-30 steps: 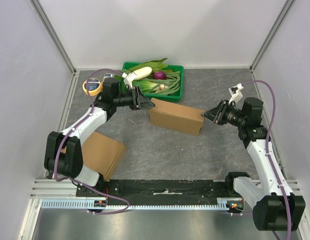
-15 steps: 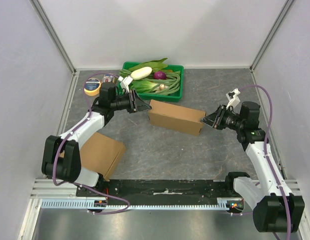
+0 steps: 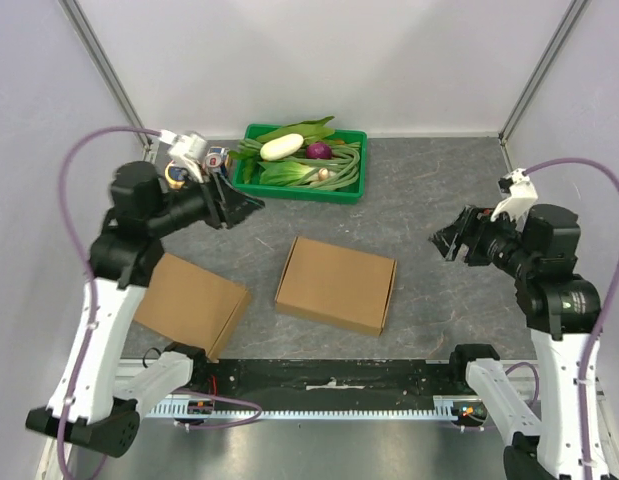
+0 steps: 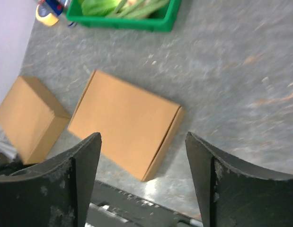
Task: Fold the paper box
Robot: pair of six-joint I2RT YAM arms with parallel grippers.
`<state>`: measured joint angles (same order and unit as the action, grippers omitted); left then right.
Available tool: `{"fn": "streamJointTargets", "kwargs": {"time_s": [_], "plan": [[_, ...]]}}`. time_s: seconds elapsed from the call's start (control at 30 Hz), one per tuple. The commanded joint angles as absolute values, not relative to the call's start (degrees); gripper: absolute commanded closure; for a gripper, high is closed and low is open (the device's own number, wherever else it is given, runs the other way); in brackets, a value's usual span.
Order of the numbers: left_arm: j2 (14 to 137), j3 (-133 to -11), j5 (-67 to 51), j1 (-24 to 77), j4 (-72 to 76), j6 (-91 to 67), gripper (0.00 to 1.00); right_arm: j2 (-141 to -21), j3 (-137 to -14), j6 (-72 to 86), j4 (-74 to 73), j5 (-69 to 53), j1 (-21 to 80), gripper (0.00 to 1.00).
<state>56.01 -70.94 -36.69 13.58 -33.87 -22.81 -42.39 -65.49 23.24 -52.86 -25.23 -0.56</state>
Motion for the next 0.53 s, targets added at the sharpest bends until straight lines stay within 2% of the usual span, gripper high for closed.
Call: {"fn": "streamJointTargets", "kwargs": {"time_s": [0.0,0.1,0.17,0.33,0.5], "plan": [[53.7,-82.0,-30.2,13.4,-38.6,-17.8,0.46,-47.2,-76.7,15.7,-59.1,-10.7,2.5,0.18],[52.6,-83.9,-31.8,13.4,-36.3,-20.1,0.46,-50.6,-84.6,14.4,-60.1,-4.2,4.9,0.05],[50.8,-84.3,-31.3,13.4,-35.0,-20.9,0.46,-51.3,-89.6,13.5,-60.9,-1.5,6.6,0.02],[44.7,-88.7,-25.3,13.4,-35.4,-18.9,0.45,-49.5,-99.2,11.5,-60.1,-0.4,8.8,0.02],[42.6,-93.1,-23.8,13.4,-34.6,-17.6,0.43,-42.4,-102.0,9.5,-53.2,2.9,11.7,0.02]]}}
